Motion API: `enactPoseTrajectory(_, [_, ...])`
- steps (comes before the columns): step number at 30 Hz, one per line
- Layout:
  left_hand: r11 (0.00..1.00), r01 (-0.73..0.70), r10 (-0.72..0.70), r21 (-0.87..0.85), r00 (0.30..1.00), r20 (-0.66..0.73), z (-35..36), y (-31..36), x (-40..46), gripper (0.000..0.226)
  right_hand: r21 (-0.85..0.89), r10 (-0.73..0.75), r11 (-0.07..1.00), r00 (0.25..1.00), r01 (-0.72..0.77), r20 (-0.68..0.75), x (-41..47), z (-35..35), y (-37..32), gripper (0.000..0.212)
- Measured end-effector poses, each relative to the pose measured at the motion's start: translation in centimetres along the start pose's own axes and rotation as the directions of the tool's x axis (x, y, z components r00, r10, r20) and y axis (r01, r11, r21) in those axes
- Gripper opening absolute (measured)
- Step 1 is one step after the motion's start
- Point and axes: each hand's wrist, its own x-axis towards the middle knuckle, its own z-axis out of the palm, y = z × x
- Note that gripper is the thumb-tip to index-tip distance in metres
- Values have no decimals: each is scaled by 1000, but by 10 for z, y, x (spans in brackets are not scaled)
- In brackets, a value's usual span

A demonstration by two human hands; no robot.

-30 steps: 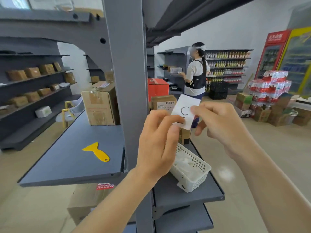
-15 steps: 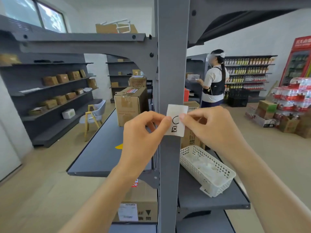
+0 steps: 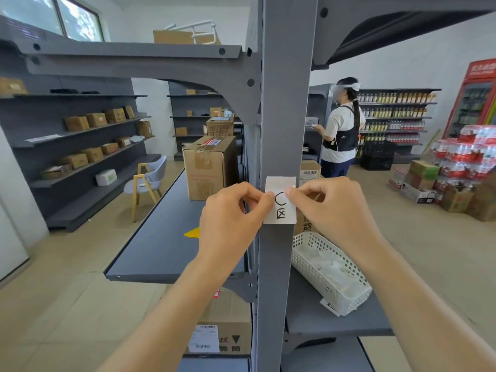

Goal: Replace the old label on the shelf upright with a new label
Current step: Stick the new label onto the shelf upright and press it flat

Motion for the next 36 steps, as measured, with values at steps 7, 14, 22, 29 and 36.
enactPoseTrajectory(7, [999, -24, 26, 45, 999, -45, 3, 2, 2, 23, -12, 10, 1000, 1000, -10, -14, 0, 1, -1, 25])
enactPoseTrajectory(14, [982, -59, 70, 177, 996, -56, 4, 2, 8, 31, -109, 19, 994, 999, -24, -43, -1, -2, -8, 26])
enactPoseTrajectory(22, [994, -96, 93, 47, 993, 70, -14, 0, 24, 23, -252, 35, 966, 994, -60, -102, 3, -13, -11, 36])
enactPoseTrajectory(29, [986, -147, 158, -78, 974, 160, -20, 5, 46, 29, -24, -51, 998, 996, 50, -77, 13, -8, -16, 45])
enactPoseTrajectory(36, [924, -371, 350, 88, 917, 192, -31, 0, 56, 24, -27, -66, 997, 998, 66, -12, 21, -14, -14, 35])
